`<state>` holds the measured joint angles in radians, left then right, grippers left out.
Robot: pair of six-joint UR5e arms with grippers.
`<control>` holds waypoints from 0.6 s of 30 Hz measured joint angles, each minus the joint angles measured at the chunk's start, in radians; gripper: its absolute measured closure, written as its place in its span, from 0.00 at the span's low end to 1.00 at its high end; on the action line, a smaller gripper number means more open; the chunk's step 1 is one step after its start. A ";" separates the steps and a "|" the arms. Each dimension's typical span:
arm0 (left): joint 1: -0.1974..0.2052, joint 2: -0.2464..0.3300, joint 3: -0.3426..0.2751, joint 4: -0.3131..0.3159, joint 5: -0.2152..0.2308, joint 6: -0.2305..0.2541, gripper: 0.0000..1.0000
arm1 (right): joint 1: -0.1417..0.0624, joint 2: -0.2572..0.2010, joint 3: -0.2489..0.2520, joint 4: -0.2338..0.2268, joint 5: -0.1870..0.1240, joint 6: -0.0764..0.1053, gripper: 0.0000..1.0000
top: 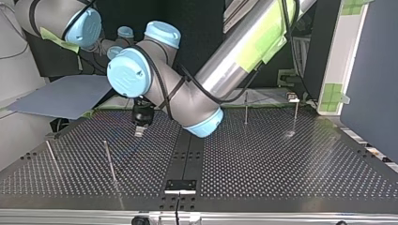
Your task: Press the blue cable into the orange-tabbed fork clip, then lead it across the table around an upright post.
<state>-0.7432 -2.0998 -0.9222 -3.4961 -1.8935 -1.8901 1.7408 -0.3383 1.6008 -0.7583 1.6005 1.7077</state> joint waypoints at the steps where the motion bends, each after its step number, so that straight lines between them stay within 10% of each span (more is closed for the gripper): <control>1: 0.000 0.000 0.000 0.000 -0.009 0.000 0.02 | 0.000 0.000 0.000 0.000 0.000 0.000 1.00; 18: -0.002 0.000 0.000 -0.002 -0.088 -0.007 0.02 | 0.001 0.000 -0.001 0.004 0.000 -0.010 1.00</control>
<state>-0.7455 -2.1000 -0.9221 -3.4977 -1.9812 -1.8973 1.7418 -0.3384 1.5996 -0.7544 1.6006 1.6978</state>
